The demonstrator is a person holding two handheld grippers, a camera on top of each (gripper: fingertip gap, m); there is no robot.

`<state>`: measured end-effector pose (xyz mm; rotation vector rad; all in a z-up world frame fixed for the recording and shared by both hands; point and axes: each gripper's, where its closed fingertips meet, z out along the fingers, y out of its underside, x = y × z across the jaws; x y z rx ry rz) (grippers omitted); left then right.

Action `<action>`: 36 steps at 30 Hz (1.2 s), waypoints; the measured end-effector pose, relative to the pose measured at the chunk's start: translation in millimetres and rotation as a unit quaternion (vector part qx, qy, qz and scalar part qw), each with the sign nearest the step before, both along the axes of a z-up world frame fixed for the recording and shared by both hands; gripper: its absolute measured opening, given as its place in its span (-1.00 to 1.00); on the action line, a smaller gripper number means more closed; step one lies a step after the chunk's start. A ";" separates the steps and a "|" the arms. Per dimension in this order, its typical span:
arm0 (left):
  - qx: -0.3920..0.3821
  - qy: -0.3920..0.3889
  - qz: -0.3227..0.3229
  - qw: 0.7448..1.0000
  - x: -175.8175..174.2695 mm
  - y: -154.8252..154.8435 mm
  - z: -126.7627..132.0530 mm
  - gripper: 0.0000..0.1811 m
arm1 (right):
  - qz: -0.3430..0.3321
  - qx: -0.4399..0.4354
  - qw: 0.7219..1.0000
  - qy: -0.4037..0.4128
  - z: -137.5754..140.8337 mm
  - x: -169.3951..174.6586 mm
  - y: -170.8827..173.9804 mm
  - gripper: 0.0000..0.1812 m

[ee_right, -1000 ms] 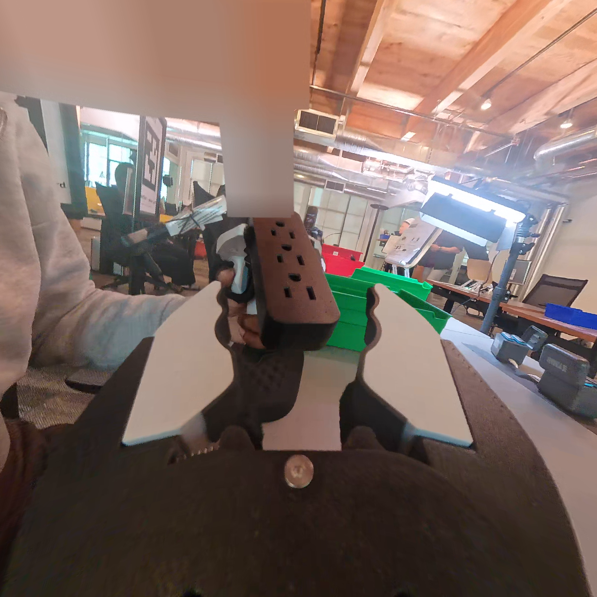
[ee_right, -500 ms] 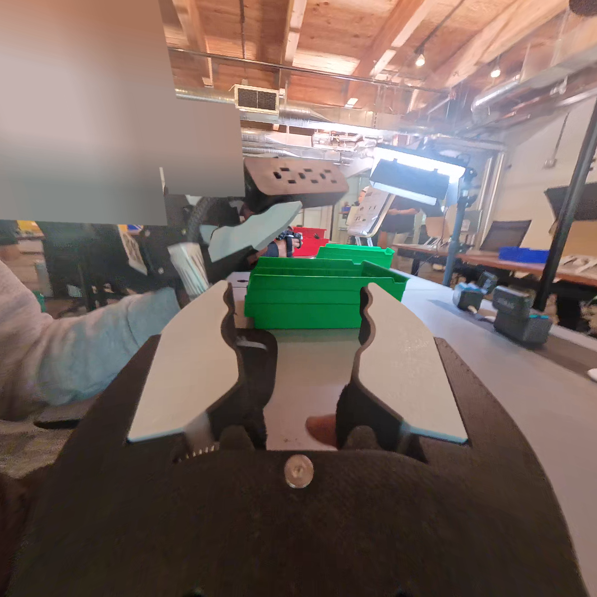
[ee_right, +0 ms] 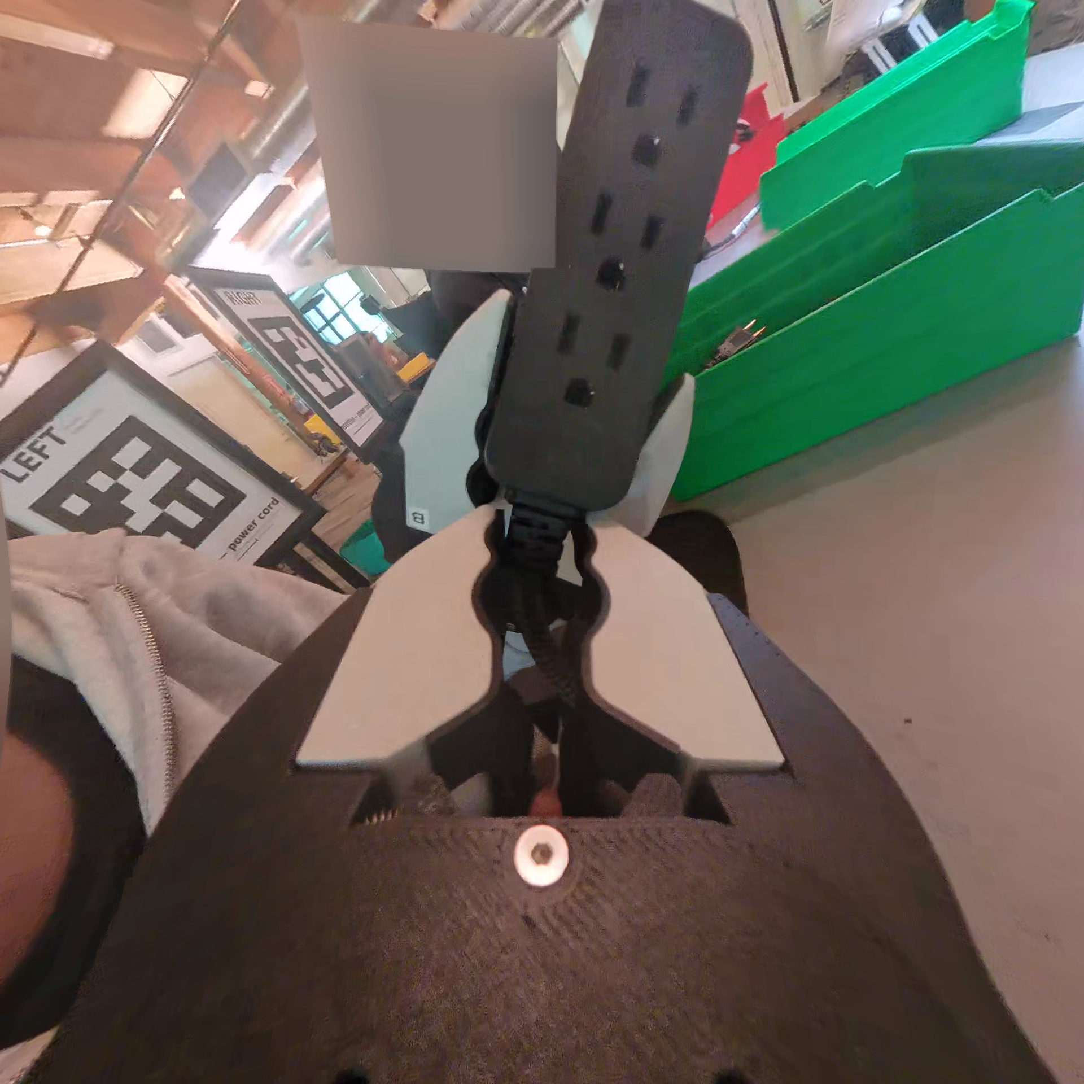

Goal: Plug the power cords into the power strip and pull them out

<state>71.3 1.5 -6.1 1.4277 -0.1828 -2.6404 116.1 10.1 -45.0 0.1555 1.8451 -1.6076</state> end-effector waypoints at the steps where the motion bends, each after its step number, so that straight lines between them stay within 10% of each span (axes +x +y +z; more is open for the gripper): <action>1: -0.007 0.006 0.002 1.000 0.6 -0.2 0.1 -0.50 | 0.000 -0.009 1.000 0.010 -0.2 -0.1 0.2 -0.76; 7: 0.015 -0.032 -0.072 0.997 6.0 4.7 -10.5 -0.38 | -0.101 -0.064 0.971 0.207 2.4 -37.3 12.2 -0.81; 12: 0.241 -0.126 -0.192 0.943 15.1 -7.7 -37.7 -0.36 | -0.164 0.012 0.882 0.442 -4.1 -90.0 41.7 -0.82; 15: 0.443 -0.177 -0.339 0.811 26.4 -11.8 -42.6 -0.36 | -0.116 0.143 0.841 0.509 -46.9 -109.2 56.1 -0.81; 19: 0.609 -0.189 -0.595 0.488 57.9 -21.2 -19.6 -0.36 | -0.035 0.214 0.852 0.476 -101.1 -105.5 61.7 -0.81; 21: 0.619 -0.182 -0.633 0.427 63.4 -29.5 -18.8 -0.36 | 0.007 0.229 0.863 0.450 -121.1 -97.1 62.0 -0.81; 28: 0.570 -0.204 -0.592 0.532 54.6 -11.1 -37.3 -0.31 | 0.046 0.276 0.861 0.425 -157.1 -90.3 53.8 -0.81; 36: 0.577 -0.197 -0.586 0.534 52.6 -14.9 -39.8 -0.31 | 0.032 0.259 0.866 0.426 -163.8 -89.9 56.0 -0.64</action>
